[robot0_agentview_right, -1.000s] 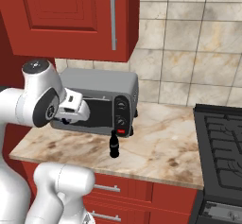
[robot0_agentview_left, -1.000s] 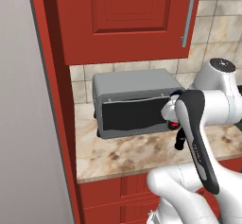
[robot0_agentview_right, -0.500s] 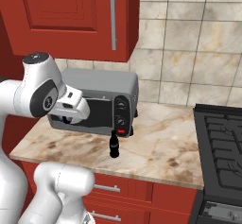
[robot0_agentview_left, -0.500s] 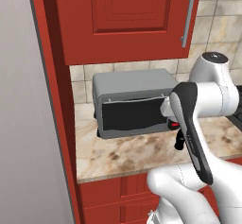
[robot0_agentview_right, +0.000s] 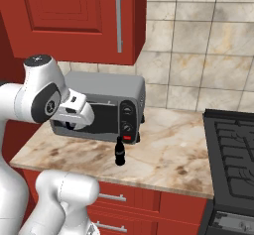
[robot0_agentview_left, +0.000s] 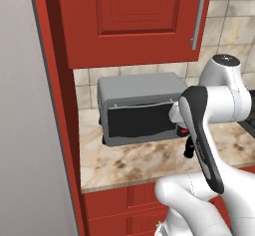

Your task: Pick the mug from the counter and place it inside the microwave. Then close the microwave.

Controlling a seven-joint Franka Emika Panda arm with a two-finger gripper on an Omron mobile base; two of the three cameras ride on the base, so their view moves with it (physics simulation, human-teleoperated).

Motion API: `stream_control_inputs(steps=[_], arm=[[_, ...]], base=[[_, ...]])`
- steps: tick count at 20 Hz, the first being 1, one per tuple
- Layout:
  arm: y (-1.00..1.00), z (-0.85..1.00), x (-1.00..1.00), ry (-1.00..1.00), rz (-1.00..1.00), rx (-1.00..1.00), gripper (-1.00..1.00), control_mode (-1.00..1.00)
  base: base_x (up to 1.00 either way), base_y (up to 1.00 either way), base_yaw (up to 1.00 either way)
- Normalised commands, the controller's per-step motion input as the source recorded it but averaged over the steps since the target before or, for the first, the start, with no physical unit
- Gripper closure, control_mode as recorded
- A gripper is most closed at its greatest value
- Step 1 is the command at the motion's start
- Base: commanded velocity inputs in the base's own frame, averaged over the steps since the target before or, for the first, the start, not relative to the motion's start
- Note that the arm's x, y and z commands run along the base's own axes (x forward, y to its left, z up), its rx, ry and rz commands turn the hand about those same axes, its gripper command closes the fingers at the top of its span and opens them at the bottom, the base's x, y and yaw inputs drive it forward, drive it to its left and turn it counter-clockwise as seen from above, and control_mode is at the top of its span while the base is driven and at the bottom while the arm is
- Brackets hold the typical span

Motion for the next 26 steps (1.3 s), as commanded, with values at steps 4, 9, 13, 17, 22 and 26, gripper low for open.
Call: stream_control_inputs(steps=[4, 9, 13, 17, 22, 26], arm=[[0.0, 0.0, 0.0, 0.0, 0.0, 0.0, 1.0, -1.0], [0.0, 0.0, -0.34, -0.03, 0.0, 0.0, 1.0, -1.0], [0.04, 0.0, -0.9, -0.16, 0.01, 0.0, 1.0, -1.0], [0.06, 0.0, -0.96, -0.2, 0.08, 0.0, 1.0, -1.0], [0.11, 0.0, -0.19, -0.07, 0.06, 0.0, 1.0, -1.0], [0.16, 0.0, 0.57, 0.0, 0.0, -0.01, 1.0, -1.0]], base=[[0.0, 0.0, 0.0], [0.0, 0.0, 0.0], [0.0, 0.0, 0.0], [0.0, 0.0, 0.0], [0.0, 0.0, 0.0], [0.0, 0.0, 0.0]])
